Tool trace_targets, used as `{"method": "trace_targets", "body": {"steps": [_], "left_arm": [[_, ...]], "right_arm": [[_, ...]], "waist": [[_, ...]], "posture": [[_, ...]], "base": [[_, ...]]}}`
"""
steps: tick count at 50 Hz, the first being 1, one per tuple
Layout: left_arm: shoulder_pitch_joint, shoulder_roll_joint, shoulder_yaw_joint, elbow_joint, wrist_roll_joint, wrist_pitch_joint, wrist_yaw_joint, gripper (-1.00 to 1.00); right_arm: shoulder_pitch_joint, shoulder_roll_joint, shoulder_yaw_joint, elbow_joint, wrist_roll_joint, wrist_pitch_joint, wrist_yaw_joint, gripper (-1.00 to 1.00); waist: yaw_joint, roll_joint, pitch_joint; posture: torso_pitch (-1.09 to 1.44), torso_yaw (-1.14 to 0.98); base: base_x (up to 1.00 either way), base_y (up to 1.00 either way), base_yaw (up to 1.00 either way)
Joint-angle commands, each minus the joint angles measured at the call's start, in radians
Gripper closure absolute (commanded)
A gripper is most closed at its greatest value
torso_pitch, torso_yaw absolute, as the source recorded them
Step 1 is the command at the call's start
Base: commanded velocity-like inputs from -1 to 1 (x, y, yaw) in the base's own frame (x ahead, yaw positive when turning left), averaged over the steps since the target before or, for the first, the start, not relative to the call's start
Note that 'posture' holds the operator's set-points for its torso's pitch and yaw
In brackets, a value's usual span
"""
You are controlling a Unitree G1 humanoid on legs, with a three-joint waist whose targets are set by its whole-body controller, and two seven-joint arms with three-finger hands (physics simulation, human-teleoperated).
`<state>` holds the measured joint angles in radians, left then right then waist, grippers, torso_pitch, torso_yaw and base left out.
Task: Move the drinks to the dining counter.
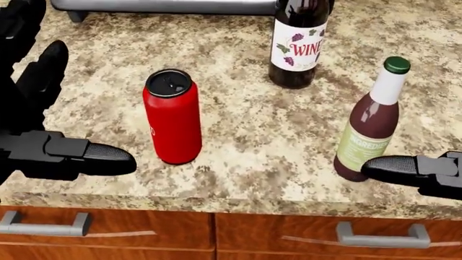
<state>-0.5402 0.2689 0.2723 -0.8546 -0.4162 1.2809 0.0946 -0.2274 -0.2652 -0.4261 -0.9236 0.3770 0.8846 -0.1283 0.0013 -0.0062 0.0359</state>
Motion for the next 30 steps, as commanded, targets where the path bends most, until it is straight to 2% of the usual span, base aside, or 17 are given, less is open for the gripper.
{"method": "trace_targets", "body": {"steps": [1,3,9,19,22,24,30], "left_arm": [[-0.025,0.008,0.013,-0.030,-0.004,-0.023,0.005,-1.00],[-0.029,0.010,0.015,-0.030,-0.007,-0.020,0.008,-1.00],[-0.029,0.012,0.016,-0.033,-0.017,-0.019,0.013,-1.00],[-0.032,0.015,0.017,-0.031,-0.029,-0.020,0.020,-1.00],[-0.029,0.015,0.016,-0.032,-0.032,-0.022,0.023,-1.00],[-0.026,0.016,0.008,-0.029,-0.029,-0.028,0.022,-1.00],[-0.025,0.011,0.004,-0.026,-0.021,-0.033,0.020,-1.00]], "right_arm": [[-0.010,-0.007,0.009,-0.025,-0.019,-0.036,0.013,-1.00],[-0.002,-0.007,0.023,-0.029,-0.042,-0.037,0.024,-1.00],[0.008,0.022,0.123,-0.032,-0.185,-0.048,0.073,-1.00],[-0.023,0.068,0.176,0.106,-0.325,-0.126,0.134,-1.00],[-0.019,0.075,0.211,0.176,-0.382,-0.182,0.147,-1.00],[-0.027,0.080,0.222,0.264,-0.413,-0.247,0.156,-1.00],[-0.074,0.092,0.247,0.397,-0.477,-0.307,0.147,-1.00]], "waist": [[0.002,-0.001,-0.020],[-0.001,0.002,-0.021],[-0.006,0.006,-0.019],[-0.008,0.009,-0.014],[-0.007,0.010,-0.012],[-0.007,0.011,-0.012],[-0.004,0.012,-0.014]], "posture": [[0.00,0.00],[0.00,0.00],[0.00,0.00],[0.00,0.00],[0.00,0.00],[0.00,0.00],[0.00,0.00]], "base": [[0.00,0.00,0.00],[0.00,0.00,0.00],[0.00,0.00,0.00],[0.00,0.00,0.00],[0.00,0.00,0.00],[0.00,0.00,0.00],[0.00,0.00,0.00]]}}
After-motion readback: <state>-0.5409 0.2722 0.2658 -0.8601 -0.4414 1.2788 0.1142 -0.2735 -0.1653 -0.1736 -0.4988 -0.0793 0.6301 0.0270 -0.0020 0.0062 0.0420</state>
